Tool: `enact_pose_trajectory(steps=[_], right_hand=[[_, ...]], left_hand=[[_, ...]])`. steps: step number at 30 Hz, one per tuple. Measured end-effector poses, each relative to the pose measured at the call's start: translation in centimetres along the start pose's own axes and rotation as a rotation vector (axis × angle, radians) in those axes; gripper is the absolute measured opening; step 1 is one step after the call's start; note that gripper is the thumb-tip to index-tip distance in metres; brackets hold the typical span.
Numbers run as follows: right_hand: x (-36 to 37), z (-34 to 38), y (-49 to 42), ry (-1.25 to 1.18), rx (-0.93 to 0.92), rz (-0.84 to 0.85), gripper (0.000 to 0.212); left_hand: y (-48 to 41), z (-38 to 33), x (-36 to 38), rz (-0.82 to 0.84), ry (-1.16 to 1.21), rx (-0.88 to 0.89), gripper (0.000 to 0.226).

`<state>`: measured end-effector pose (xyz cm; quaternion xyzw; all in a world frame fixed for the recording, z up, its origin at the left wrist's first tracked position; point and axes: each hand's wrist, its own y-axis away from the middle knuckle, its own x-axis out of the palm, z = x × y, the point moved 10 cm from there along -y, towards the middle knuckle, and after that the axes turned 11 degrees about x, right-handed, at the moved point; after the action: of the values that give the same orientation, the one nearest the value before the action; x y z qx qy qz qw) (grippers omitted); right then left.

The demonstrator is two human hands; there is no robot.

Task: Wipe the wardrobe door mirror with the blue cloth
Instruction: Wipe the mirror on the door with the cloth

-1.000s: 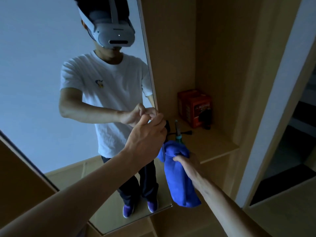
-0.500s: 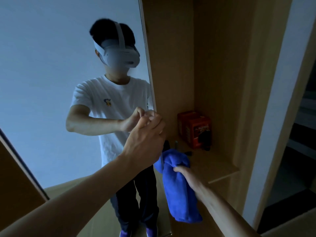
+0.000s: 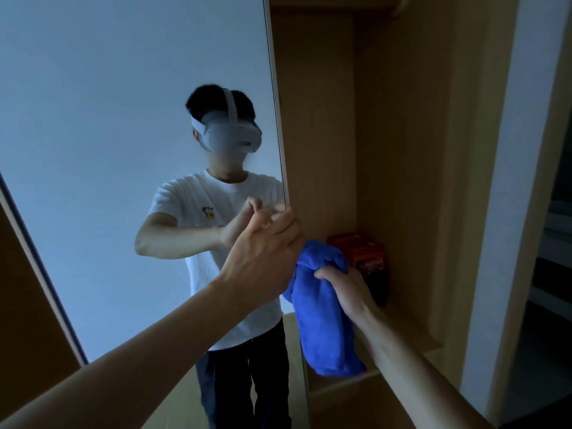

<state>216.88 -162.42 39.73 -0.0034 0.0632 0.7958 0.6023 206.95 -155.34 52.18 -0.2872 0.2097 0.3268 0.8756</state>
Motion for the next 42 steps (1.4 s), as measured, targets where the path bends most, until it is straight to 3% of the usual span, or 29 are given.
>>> enact_pose_trajectory(steps=[5, 9, 13, 18, 26, 30, 34, 42], right_hand=[[-0.3, 1.6, -0.1, -0.051, -0.021, 0.031, 0.017], [0.1, 0.4, -0.2, 0.095, 0.006, 0.029, 0.027], [0.1, -1.4, 0.0, 0.114, 0.072, 0.072, 0.011], [0.0, 0.0, 0.4, 0.050, 0.039, 0.059, 0.007], [-0.6, 6.9, 3.1, -0.075, -0.176, 0.015, 0.009], [-1.1, 8.5, 4.1, -0.067, -0.152, -0.040, 0.020], [-1.1, 7.7, 4.7, 0.006, -0.167, -0.062, 0.014], [-0.2, 4.3, 3.9, 0.056, -0.109, 0.020, 0.011]], left_hand=[[-0.6, 0.3, -0.1, 0.079, -0.076, 0.020, 0.035], [-2.2, 2.3, -1.5, 0.081, -0.080, 0.009, 0.033], [-3.5, 5.3, -3.1, 0.105, -0.141, -0.034, 0.031], [-3.4, 5.4, -3.5, 0.139, -0.152, -0.018, 0.025], [-2.6, 4.8, -6.0, -0.014, -0.145, 0.036, 0.028], [-2.5, 4.7, -6.3, -0.040, -0.143, 0.058, 0.031], [-2.7, 5.3, -7.2, -0.095, -0.138, 0.104, 0.023], [-3.9, 8.9, -10.2, -0.181, -0.156, 0.014, 0.022]])
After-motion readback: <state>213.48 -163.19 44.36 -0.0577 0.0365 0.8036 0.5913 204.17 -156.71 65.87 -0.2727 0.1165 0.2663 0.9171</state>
